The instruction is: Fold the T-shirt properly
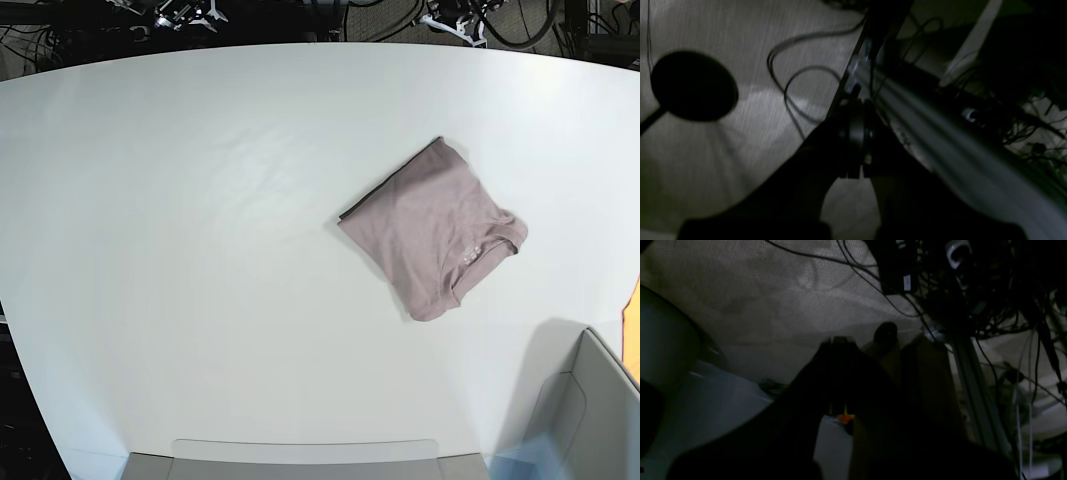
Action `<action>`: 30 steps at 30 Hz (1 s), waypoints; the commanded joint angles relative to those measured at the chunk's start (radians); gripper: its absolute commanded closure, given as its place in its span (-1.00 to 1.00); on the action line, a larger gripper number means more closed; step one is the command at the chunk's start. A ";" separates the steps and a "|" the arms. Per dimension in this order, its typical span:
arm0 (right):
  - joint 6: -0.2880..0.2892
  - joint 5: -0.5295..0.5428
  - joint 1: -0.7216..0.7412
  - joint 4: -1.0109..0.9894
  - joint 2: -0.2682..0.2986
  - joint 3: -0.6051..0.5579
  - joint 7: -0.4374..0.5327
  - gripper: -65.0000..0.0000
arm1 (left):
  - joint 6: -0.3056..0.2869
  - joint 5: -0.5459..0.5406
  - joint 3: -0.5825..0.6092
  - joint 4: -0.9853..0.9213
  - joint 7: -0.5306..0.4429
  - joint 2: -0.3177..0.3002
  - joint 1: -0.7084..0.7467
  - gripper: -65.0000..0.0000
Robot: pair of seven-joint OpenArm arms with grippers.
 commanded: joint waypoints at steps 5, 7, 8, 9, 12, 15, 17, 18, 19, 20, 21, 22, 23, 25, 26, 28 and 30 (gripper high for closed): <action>0.004 -0.001 0.014 -0.002 -0.013 -0.002 -0.006 1.00 | -0.005 -0.001 -0.001 0.007 -0.005 -0.001 0.006 1.00; 0.004 -0.001 0.025 -0.003 -0.020 -0.002 -0.009 1.00 | -0.005 -0.001 -0.001 0.007 -0.005 0.008 -0.010 1.00; 0.004 -0.001 0.025 -0.003 -0.020 -0.002 -0.009 1.00 | -0.005 -0.001 -0.001 0.007 -0.007 0.008 -0.017 1.00; 0.004 -0.001 0.027 -0.003 -0.020 -0.002 -0.009 1.00 | -0.005 -0.001 -0.001 0.005 -0.007 0.010 -0.020 1.00; 0.004 -0.001 0.034 -0.003 -0.020 -0.002 -0.006 1.00 | -0.005 -0.001 -0.001 -0.012 -0.012 0.028 -0.046 1.00; 0.004 -0.001 0.048 -0.003 -0.019 -0.003 -0.008 1.00 | -0.005 -0.001 -0.001 -0.053 -0.012 0.037 -0.074 1.00; 0.004 -0.001 0.048 -0.003 -0.019 -0.003 -0.008 1.00 | -0.005 -0.001 0.044 -0.098 -0.012 0.045 -0.092 1.00; 0.004 -0.003 0.048 -0.003 -0.019 -0.003 -0.008 1.00 | -0.005 -0.001 0.084 -0.119 -0.012 0.045 -0.099 1.00; 0.004 -0.003 0.048 -0.003 -0.019 -0.003 -0.008 1.00 | -0.005 -0.001 0.137 -0.139 -0.012 0.046 -0.106 1.00; 0.004 -0.003 0.048 -0.003 -0.019 -0.003 -0.008 1.00 | -0.005 -0.001 0.187 -0.151 -0.012 0.049 -0.111 1.00; 0.004 -0.003 0.048 -0.003 -0.019 -0.003 -0.008 1.00 | -0.005 -0.001 0.233 -0.162 -0.012 0.053 -0.112 1.00; 0.004 -0.003 0.048 -0.003 -0.020 -0.003 -0.008 1.00 | -0.005 -0.002 0.280 -0.174 -0.012 0.057 -0.112 1.00; 0.004 -0.003 0.048 -0.003 -0.020 -0.003 -0.008 1.00 | -0.005 -0.002 0.335 -0.194 -0.012 0.068 -0.114 1.00; 0.004 -0.003 0.048 -0.003 -0.020 -0.003 -0.008 1.00 | -0.005 -0.002 0.426 -0.230 -0.012 0.079 -0.115 1.00; 0.004 -0.003 0.048 -0.003 -0.020 -0.003 -0.008 1.00 | -0.005 -0.002 0.461 -0.243 -0.012 0.079 -0.123 1.00; 0.004 -0.003 0.048 -0.003 -0.020 -0.003 -0.009 1.00 | -0.005 -0.002 0.523 -0.274 -0.012 0.080 -0.148 1.00; 0.004 -0.003 0.048 -0.003 -0.020 -0.003 -0.009 1.00 | -0.005 -0.002 0.570 -0.302 -0.012 0.080 -0.155 1.00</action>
